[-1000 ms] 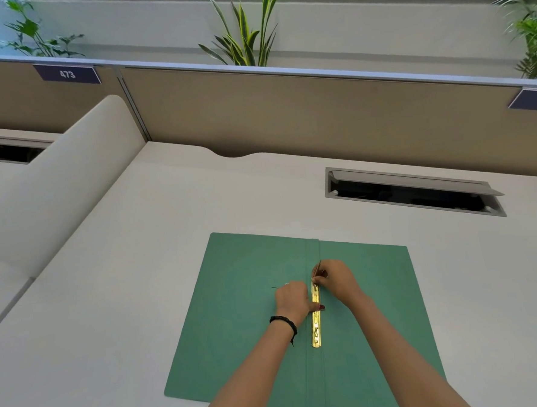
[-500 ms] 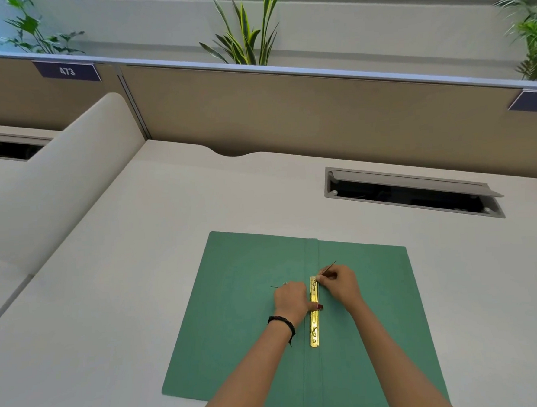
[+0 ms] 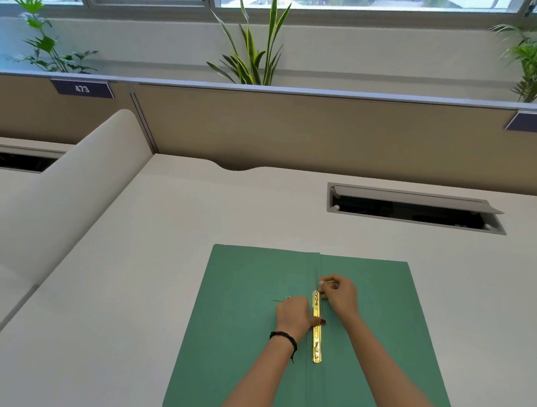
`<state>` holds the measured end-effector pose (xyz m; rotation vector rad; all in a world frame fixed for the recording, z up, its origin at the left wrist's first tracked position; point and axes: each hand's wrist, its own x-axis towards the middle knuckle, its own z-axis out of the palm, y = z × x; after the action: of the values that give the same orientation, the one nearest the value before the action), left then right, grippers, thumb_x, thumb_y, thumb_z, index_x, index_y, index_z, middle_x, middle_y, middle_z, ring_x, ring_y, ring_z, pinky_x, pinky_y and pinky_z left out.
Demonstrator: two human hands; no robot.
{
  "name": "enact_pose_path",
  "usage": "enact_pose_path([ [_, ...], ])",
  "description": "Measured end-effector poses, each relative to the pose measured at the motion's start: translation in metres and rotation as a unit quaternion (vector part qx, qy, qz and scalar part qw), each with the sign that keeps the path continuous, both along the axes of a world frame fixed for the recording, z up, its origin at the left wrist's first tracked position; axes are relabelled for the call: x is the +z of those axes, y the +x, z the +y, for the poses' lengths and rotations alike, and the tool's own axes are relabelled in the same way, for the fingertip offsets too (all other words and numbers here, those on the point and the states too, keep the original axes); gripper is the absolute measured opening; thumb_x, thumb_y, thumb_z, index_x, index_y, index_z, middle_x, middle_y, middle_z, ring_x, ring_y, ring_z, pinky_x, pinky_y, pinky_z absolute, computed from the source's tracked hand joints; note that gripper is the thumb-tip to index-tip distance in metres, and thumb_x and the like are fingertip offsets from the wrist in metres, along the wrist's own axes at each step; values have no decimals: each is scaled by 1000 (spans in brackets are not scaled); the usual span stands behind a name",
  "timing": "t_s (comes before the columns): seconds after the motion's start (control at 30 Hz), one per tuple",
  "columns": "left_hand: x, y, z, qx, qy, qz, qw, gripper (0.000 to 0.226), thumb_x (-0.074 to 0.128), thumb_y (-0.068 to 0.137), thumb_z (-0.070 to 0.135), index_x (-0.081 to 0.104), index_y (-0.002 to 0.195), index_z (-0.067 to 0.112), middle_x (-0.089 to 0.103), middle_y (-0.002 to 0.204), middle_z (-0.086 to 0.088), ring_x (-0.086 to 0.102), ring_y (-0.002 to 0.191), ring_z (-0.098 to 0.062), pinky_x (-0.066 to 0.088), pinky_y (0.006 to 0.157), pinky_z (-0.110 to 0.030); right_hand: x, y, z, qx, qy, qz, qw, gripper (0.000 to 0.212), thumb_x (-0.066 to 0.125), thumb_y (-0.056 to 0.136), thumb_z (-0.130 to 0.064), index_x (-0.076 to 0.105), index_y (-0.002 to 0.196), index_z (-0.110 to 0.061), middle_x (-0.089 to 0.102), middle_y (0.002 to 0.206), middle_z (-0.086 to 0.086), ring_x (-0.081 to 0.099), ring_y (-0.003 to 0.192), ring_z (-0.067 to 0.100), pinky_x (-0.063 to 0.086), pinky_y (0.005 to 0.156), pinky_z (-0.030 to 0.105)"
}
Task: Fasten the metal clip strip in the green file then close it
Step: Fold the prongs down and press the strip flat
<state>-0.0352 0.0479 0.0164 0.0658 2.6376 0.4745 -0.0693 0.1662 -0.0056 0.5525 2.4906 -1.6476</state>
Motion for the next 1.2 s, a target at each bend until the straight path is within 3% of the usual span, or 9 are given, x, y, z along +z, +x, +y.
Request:
enact_pose_path([
  [0.1,-2,3,-1,10,25,6,1000,57,66,75,53,28,52,17,33,52,4,38,56,-21,19,45,-25,2,11,-1,-30,-5,29,999,14,51,88,-4,65,87,-7,66,65,3,63,57,18,57,66,37],
  [0.2,-8,7,-5,26,78,6,997,49,64,78,49,31,55,22,37,56,8,45,67,-20,24,48,-24,10,24,-2,-13,-29,40,999,23,48,87,0,64,78,-14,63,61,1,60,51,11,53,55,23],
  [0.4,-7,16,-12,26,111,7,993,39,57,84,29,30,57,26,38,59,10,46,72,-21,30,52,-27,22,58,0,207,-22,-30,978,19,47,88,0,64,82,-6,59,52,2,53,39,5,47,46,15],
  [0.57,1,26,-5,26,92,16,995,24,47,85,16,63,77,1,67,87,-21,60,90,-37,47,75,-39,22,79,-5,228,-5,-20,974,35,37,90,3,56,73,-21,54,53,0,50,41,5,46,48,18],
  [0.67,2,28,-6,-4,76,15,997,27,49,84,15,68,78,-3,62,73,-21,61,86,-36,49,77,-37,26,90,1,224,-21,17,974,44,32,87,12,62,76,-19,57,63,0,53,48,2,47,53,14],
  [0.8,-2,28,-10,-50,61,19,997,23,59,82,23,68,66,10,35,50,5,48,72,-27,47,72,-35,30,105,9,241,-9,79,967,49,40,75,18,71,73,-20,60,77,-4,60,67,0,48,63,13],
  [0.93,-3,30,-14,-62,55,15,996,43,60,82,26,39,44,26,31,57,8,45,79,-25,43,73,-36,30,116,8,297,48,82,950,25,61,75,2,70,75,-22,54,87,-1,56,77,4,47,70,18],
  [1.03,-1,30,-16,-65,67,4,996,45,57,82,22,37,42,23,35,58,5,46,85,-27,46,78,-37,30,123,3,313,88,93,941,8,69,75,-9,70,80,-16,51,84,-3,54,75,7,47,74,16],
  [1.2,-2,33,-18,-40,96,-11,995,50,59,84,41,40,41,23,34,58,6,48,83,-29,44,73,-35,24,128,2,197,76,108,972,7,69,75,-1,73,78,-5,58,71,-7,60,68,-3,50,66,11],
])
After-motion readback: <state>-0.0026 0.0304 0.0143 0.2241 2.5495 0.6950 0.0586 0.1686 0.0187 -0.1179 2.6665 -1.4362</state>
